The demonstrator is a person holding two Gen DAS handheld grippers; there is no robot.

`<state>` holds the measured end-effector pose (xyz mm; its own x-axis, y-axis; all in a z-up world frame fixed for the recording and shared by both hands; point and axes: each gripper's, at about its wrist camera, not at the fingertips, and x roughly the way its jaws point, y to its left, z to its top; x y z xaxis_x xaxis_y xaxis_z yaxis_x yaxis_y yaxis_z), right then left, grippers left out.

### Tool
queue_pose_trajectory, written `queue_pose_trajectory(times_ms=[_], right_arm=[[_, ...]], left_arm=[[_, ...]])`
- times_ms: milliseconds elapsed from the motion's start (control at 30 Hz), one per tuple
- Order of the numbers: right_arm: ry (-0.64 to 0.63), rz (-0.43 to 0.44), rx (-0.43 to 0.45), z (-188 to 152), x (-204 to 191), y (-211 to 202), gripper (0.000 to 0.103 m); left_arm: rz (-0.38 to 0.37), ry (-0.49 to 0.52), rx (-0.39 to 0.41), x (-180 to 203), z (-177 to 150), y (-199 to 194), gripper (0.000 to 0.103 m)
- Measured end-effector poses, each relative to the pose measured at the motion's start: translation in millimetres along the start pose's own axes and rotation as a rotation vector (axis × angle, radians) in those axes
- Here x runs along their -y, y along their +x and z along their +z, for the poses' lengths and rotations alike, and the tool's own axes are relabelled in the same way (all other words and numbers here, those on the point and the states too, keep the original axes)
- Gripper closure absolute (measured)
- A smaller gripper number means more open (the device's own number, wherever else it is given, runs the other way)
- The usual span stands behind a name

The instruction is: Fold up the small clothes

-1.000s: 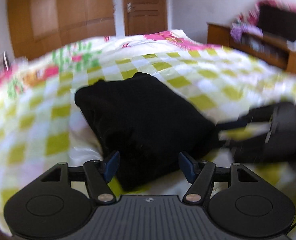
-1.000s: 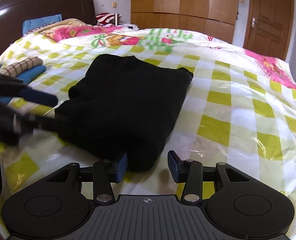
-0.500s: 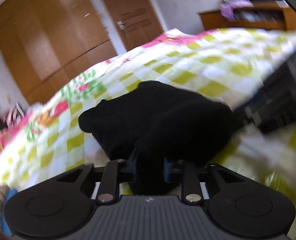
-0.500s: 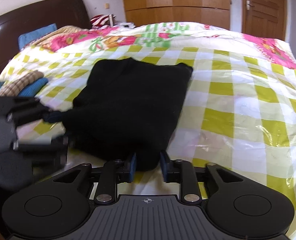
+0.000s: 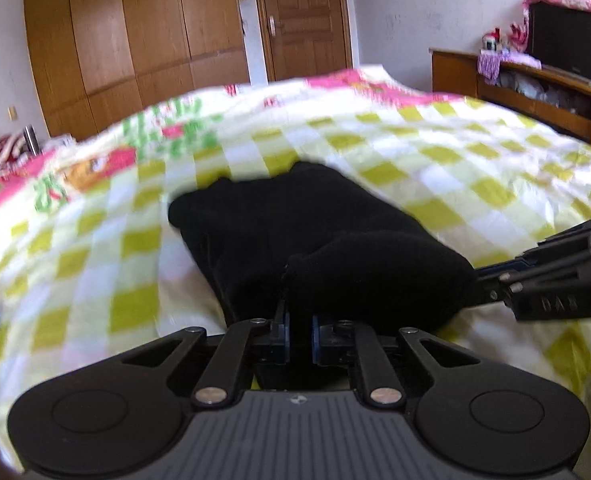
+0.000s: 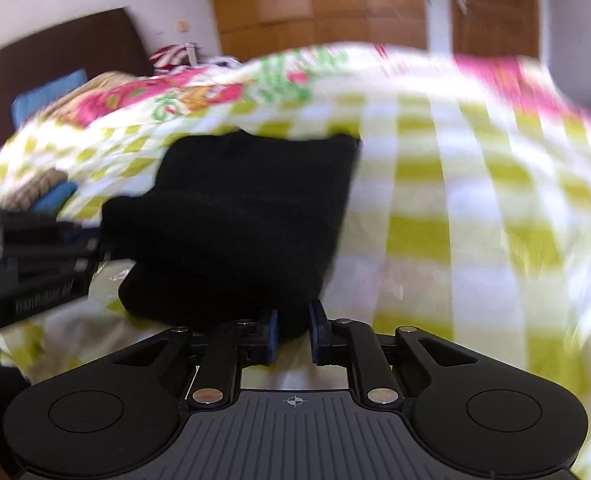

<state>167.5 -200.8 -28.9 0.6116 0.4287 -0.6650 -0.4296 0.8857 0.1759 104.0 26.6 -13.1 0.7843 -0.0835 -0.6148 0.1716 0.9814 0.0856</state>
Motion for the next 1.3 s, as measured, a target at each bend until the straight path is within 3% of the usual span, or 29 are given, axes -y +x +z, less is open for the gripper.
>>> queue_pose_trajectory(times_ms=[167, 333, 500, 600, 667, 767, 900, 1100, 1300], right_arm=[[-0.023, 0.021, -0.039, -5, 4, 1, 0.090], [-0.135, -0.015, 0.018, -7, -1, -29, 0.083], [-0.136, 0.045, 0.108, 13, -10, -40, 0.083], [-0.164, 0.064, 0.139, 27, -21, -23, 0.082], [-0.182, 0.096, 0.127, 29, -30, -7, 0.082], [-0.190, 0.119, 0.091, 27, -39, 16, 0.082], [-0.158, 0.151, 0.033, 23, -41, 40, 0.083], [-0.176, 0.162, 0.010, 16, -49, 45, 0.083], [-0.119, 0.131, 0.102, 28, -35, 5, 0.082]], left_arm=[[0.002, 0.022, -0.057, 0, -14, -9, 0.076], [-0.010, 0.038, -0.065, -10, -19, -37, 0.076], [0.009, 0.005, 0.073, -17, 19, -46, 0.072], [0.006, -0.002, 0.154, -15, 43, -25, 0.071], [0.002, 0.005, 0.167, -15, 55, 2, 0.071], [-0.016, -0.026, 0.132, -25, 65, 44, 0.071], [0.032, -0.037, -0.003, -43, 55, 96, 0.067], [0.035, -0.058, 0.022, -48, 43, 83, 0.067], [0.061, -0.106, 0.043, -46, 50, 49, 0.066]])
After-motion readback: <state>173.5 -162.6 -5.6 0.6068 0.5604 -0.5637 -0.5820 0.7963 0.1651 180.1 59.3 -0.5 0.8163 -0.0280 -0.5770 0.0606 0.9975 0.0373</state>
